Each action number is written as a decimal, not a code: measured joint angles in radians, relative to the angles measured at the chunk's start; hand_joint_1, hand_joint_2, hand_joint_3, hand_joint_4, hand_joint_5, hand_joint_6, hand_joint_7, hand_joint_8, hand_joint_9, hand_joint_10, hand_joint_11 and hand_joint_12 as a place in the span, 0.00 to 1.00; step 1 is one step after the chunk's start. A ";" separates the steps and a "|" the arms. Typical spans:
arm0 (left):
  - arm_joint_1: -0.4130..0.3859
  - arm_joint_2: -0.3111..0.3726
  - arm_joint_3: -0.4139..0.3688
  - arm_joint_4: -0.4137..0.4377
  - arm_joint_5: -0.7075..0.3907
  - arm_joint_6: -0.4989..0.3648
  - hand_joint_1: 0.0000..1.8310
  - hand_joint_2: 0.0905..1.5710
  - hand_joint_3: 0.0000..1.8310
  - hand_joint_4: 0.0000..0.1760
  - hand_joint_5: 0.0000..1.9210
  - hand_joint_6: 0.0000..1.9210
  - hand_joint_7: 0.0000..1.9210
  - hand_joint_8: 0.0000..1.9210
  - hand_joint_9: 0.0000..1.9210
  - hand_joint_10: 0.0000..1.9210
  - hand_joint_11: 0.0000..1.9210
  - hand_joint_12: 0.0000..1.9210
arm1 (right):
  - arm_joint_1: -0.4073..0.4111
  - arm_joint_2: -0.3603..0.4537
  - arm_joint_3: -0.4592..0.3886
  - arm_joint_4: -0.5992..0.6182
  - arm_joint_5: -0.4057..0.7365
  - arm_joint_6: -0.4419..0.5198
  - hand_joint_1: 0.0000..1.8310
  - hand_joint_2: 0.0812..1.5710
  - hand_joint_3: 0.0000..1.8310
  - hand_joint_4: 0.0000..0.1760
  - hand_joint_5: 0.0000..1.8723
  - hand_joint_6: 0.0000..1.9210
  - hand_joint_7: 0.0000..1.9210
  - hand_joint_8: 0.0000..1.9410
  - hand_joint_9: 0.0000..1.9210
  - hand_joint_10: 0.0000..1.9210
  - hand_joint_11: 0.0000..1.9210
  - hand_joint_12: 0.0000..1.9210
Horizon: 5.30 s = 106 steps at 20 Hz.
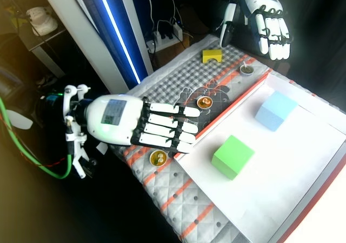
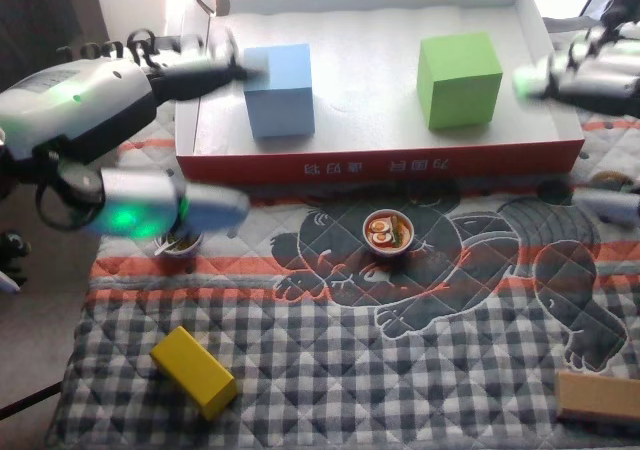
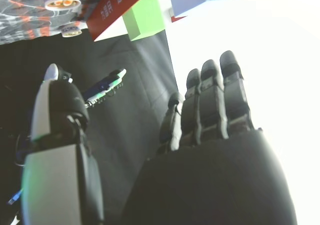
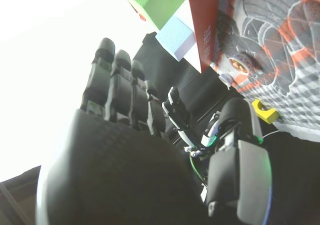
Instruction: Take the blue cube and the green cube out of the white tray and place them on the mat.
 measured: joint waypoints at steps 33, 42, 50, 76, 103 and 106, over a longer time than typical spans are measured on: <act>-0.301 -0.499 0.626 -0.564 0.527 0.719 0.37 0.59 0.00 1.00 0.04 0.01 0.11 0.01 0.14 0.01 0.00 0.21 | 0.386 -0.456 0.520 0.011 -0.542 0.000 0.37 0.62 0.00 0.78 0.10 0.00 0.14 0.00 0.18 0.01 0.00 0.53; -0.316 -0.518 0.671 -0.666 0.500 0.717 0.67 0.75 0.00 0.00 0.41 0.51 0.42 0.66 0.45 0.07 0.06 0.58 | 0.389 -0.461 0.520 0.018 -0.539 0.008 0.66 0.72 0.00 0.00 0.45 0.55 0.50 0.55 0.49 0.02 0.12 0.63; -0.334 -0.423 0.538 -0.238 0.426 0.181 0.65 0.79 0.00 0.00 0.36 0.62 0.40 0.81 0.26 0.53 0.05 0.75 | 0.433 -0.391 0.415 -0.011 -0.448 0.001 0.73 0.70 0.00 0.00 0.51 0.44 0.50 0.52 0.46 0.67 0.33 0.74; -0.035 -0.124 0.151 0.297 0.187 -0.475 0.62 0.67 0.00 0.00 0.37 0.28 0.29 0.66 0.21 0.78 0.13 0.88 | -0.004 -0.094 0.033 -0.051 -0.012 0.092 0.55 0.69 0.00 0.00 0.43 0.22 0.51 0.23 0.58 0.03 0.29 0.66; 0.384 -0.005 0.095 0.005 -0.690 -1.048 0.27 0.53 0.00 0.96 0.00 0.00 0.05 0.00 0.06 0.01 0.08 0.04 | -0.127 -0.025 -0.044 0.174 0.456 0.127 0.29 0.73 0.00 0.04 0.14 0.00 0.19 0.00 0.20 0.01 0.18 0.06; 0.430 -0.016 0.083 -0.026 -0.912 -1.102 0.17 0.62 0.01 1.00 0.00 0.00 0.03 0.00 0.02 0.00 0.05 0.04 | -0.135 -0.016 -0.075 0.180 0.550 0.072 0.19 0.75 0.00 0.12 0.10 0.00 0.22 0.01 0.24 0.01 0.22 0.07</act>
